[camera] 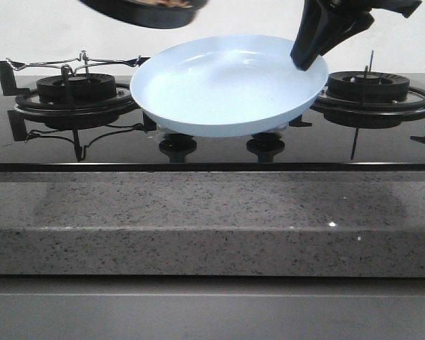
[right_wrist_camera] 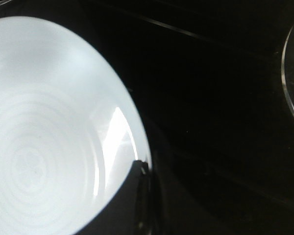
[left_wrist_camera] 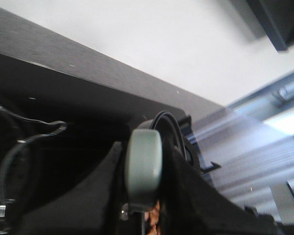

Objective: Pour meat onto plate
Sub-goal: 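Lift the black pan with the left gripper toward the held plate, then tilt the pan with the left gripper, pouring meat onto the plate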

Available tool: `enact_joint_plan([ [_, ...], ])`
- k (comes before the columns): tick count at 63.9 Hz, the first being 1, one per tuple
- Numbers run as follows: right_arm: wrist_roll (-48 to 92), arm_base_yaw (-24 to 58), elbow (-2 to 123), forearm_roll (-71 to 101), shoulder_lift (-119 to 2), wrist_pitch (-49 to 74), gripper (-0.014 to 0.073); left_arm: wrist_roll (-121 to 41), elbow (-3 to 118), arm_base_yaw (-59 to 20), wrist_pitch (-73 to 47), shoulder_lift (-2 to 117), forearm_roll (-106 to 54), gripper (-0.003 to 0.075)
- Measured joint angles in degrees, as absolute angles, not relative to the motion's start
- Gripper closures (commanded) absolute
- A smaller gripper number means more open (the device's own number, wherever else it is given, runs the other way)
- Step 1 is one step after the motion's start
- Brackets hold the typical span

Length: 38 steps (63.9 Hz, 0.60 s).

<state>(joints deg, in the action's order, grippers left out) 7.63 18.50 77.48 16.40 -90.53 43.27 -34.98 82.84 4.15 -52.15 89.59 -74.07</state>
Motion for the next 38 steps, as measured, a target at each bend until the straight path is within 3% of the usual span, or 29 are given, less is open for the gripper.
enact_joint_plan([
  [38, 7.63, 18.5, 77.48, 16.4, -90.53, 43.27, 0.0664, -45.46, 84.33, -15.24, -39.3, 82.72, -54.86, 0.0741],
])
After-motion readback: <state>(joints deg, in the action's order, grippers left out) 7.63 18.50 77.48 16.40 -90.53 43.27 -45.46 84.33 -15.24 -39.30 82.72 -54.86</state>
